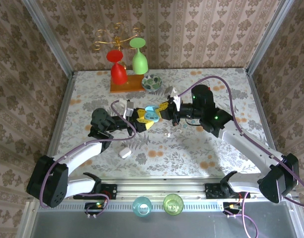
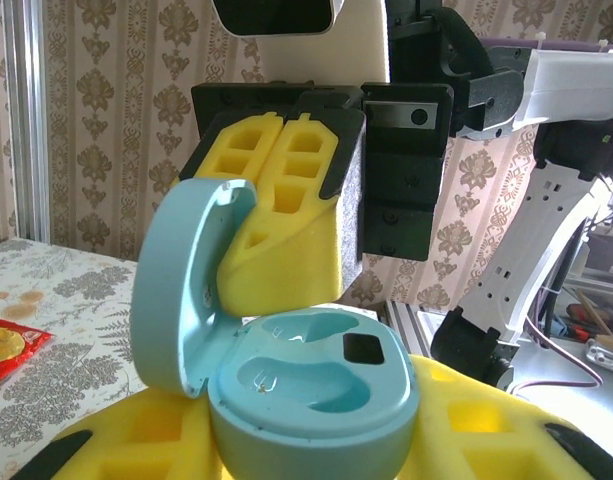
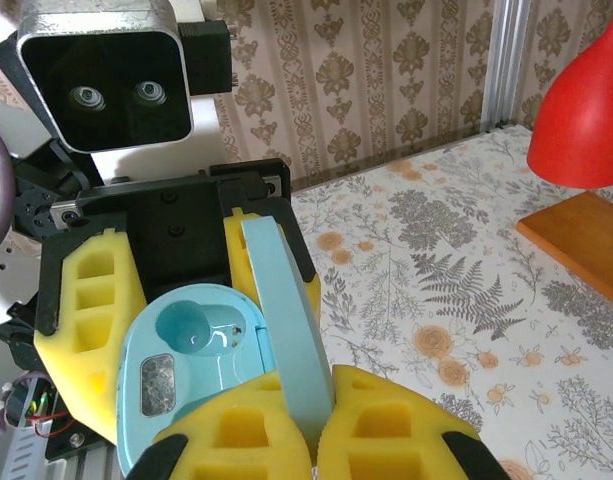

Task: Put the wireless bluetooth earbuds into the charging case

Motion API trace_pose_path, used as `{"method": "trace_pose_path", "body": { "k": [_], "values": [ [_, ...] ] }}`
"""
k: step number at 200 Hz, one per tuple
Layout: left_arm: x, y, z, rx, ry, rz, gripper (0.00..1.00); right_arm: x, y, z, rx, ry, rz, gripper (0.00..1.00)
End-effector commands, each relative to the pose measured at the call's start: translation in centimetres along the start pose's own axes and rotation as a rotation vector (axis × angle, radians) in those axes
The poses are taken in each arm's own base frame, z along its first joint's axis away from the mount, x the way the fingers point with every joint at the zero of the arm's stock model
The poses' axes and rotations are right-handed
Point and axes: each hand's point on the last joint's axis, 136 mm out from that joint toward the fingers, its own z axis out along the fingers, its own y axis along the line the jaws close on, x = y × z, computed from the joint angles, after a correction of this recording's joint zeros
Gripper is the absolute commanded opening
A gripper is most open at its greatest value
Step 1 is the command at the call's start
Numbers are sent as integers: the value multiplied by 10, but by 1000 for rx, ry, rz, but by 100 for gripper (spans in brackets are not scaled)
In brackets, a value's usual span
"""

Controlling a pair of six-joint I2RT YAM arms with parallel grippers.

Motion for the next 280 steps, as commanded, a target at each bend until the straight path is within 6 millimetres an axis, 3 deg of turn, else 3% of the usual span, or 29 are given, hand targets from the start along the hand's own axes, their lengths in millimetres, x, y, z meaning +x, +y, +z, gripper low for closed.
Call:
{"method": "trace_pose_path", "body": {
  "k": [1,46,79,99,136,186,230,280],
  "values": [
    [-18,-11,4,47,-28,118,45,-5,1,-9,29,-1,-31,0],
    [-15,-7,8,35,-12,108,66,-9,-5,-13,99,-8,-67,0],
    [-12,-8,10,36,-3,131,71,-12,-2,-12,83,-20,-67,0],
    [-10,-9,11,38,1,145,70,-14,2,-11,60,-28,-62,0],
    [-11,-13,12,53,2,159,55,-14,5,-8,39,-29,-61,0],
    [-12,-12,13,50,4,154,56,-12,6,-6,24,-19,-59,0],
    [-13,-13,14,61,5,153,44,-12,8,-6,15,-17,-64,0],
    [-12,-12,14,58,7,149,46,-11,9,-6,12,-10,-72,0]
  ]
}}
